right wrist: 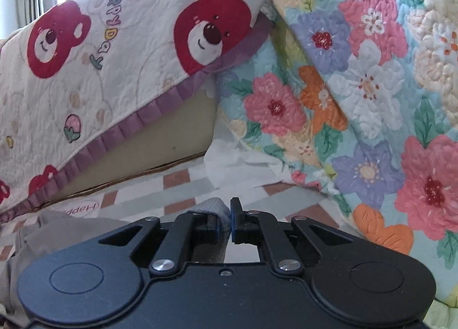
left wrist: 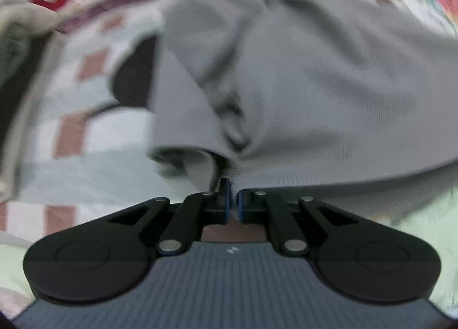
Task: Fold clothes
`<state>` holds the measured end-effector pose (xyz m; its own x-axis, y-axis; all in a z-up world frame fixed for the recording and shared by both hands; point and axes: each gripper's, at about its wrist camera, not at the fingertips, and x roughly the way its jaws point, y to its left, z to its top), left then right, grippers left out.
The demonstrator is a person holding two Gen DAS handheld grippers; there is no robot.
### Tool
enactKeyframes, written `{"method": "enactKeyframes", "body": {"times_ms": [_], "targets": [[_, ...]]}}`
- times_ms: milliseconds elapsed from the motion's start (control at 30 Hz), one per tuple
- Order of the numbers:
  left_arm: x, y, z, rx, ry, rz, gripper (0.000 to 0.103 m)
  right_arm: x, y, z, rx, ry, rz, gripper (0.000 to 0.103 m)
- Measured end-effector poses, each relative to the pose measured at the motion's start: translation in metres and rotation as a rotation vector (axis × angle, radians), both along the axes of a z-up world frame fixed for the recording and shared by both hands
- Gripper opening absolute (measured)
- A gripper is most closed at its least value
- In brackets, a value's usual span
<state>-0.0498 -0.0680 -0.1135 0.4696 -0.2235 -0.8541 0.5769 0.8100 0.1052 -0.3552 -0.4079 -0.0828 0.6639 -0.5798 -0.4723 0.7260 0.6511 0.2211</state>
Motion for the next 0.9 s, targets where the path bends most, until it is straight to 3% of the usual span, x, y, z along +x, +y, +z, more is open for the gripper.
{"method": "enactKeyframes", "body": {"times_ms": [133,233,300,333,467,567,700,800,900], "targets": [[-0.003,0.050,0.076,-0.146,-0.130,0.092,0.005,-0.025,0.016,0.003,0.036,0.012,0.075,0.006],[0.005,0.098,0.113,-0.346,-0.041,0.144,0.005,-0.043,0.025,-0.008,0.158,-0.004,0.137,0.007],[0.012,0.116,0.114,-0.402,0.020,0.175,0.005,-0.049,0.030,-0.021,0.236,0.000,0.174,0.007],[0.015,0.119,0.109,-0.400,0.040,0.185,0.005,-0.047,0.034,-0.031,0.246,0.015,0.183,0.007],[0.016,0.102,0.074,-0.248,0.014,0.165,0.005,-0.016,0.040,-0.073,0.332,0.061,0.254,0.009],[0.018,0.087,0.048,-0.185,0.006,0.160,0.005,0.018,0.044,-0.090,0.381,0.113,0.385,0.009],[0.013,0.078,0.043,-0.123,-0.116,0.153,0.005,0.031,0.052,-0.076,0.279,0.158,0.435,0.008],[0.010,0.087,0.042,-0.131,-0.112,0.187,0.005,0.015,0.042,-0.057,0.226,0.162,0.376,0.008],[0.000,0.085,0.042,-0.118,-0.149,0.153,0.005,-0.012,0.034,-0.045,0.202,0.147,0.303,0.007]]}}
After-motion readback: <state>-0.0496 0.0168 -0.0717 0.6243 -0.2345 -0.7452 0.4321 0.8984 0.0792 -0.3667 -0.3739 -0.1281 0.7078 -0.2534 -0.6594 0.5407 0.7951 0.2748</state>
